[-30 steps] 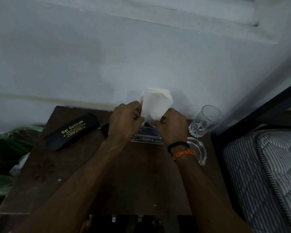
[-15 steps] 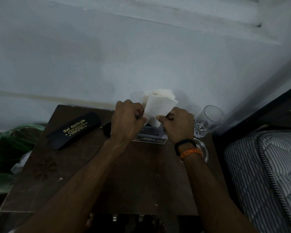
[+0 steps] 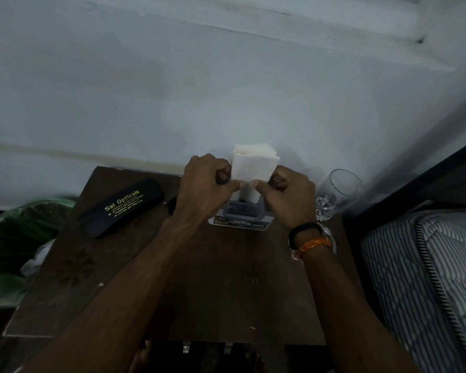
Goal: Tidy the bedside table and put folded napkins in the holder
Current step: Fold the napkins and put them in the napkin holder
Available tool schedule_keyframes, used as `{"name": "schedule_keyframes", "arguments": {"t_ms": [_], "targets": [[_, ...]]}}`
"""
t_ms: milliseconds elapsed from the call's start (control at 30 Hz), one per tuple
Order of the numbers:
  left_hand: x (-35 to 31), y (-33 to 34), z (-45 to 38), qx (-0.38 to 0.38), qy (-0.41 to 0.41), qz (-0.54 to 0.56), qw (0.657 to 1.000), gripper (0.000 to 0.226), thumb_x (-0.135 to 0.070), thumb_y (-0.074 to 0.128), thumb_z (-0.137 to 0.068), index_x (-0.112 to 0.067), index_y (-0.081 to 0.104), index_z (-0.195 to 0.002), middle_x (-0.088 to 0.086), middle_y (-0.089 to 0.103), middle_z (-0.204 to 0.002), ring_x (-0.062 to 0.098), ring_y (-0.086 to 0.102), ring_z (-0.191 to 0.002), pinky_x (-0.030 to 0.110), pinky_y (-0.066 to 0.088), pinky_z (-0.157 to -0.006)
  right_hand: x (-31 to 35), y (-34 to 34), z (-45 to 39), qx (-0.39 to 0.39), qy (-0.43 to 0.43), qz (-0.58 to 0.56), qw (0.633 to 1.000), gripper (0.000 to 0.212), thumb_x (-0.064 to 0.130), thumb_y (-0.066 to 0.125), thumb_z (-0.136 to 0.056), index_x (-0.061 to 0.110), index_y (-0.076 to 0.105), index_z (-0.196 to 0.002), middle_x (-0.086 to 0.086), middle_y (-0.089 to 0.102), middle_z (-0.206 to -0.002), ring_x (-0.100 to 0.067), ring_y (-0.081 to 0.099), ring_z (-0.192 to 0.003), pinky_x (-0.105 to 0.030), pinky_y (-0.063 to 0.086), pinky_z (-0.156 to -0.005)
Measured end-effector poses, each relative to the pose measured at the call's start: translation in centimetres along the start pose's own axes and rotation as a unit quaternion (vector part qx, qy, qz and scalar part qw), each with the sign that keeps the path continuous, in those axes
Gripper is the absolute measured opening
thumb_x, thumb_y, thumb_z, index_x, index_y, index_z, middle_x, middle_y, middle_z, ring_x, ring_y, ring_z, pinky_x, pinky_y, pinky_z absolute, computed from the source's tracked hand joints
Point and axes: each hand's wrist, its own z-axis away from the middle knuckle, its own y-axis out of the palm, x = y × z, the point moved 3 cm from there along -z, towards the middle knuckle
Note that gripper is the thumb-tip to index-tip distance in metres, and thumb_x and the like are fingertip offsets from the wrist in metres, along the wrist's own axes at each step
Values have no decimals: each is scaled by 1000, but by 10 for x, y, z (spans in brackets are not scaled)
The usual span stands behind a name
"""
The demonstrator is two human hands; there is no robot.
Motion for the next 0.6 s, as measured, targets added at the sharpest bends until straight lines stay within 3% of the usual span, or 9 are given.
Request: {"name": "schedule_keyframes", "arguments": {"t_ms": [133, 267, 467, 600], "targets": [[5, 6, -1, 17, -6, -5, 1000, 27, -36, 82, -73, -10, 72, -73, 2, 67, -74, 21, 59, -74, 32, 43, -70, -1, 0, 1, 1, 4, 11, 1000, 21, 26, 78, -78, 16, 77, -97, -3, 77, -85, -14, 70, -77, -35, 59, -75], [5, 11, -1, 40, 5, -28, 999, 25, -35, 81, -74, -11, 76, -77, 5, 71, -75, 21, 61, -73, 38, 50, -77, -3, 0, 2, 11, 5, 32, 999, 20, 25, 79, -78, 14, 77, -94, -5, 77, -86, -10, 63, -73, -31, 58, -75], [3, 6, -2, 17, 13, -25, 999, 43, -58, 75, -68, -18, 72, -82, -3, 63, -75, 17, 52, -76, 31, 41, -69, 0, -3, 0, -12, 28, -34, 999, 20, 29, 79, -75, 20, 75, -91, 7, 74, -79, -3, 68, -73, -24, 56, -66], [3, 4, -3, 17, 28, -13, 999, 37, -52, 74, -76, -15, 70, -71, -2, 62, -67, 18, 54, -68, 31, 38, -68, 1, -4, 1, -18, 14, -32, 999, 15, 26, 78, -77, 17, 77, -89, 6, 73, -75, -7, 69, -72, -29, 57, -68]]}}
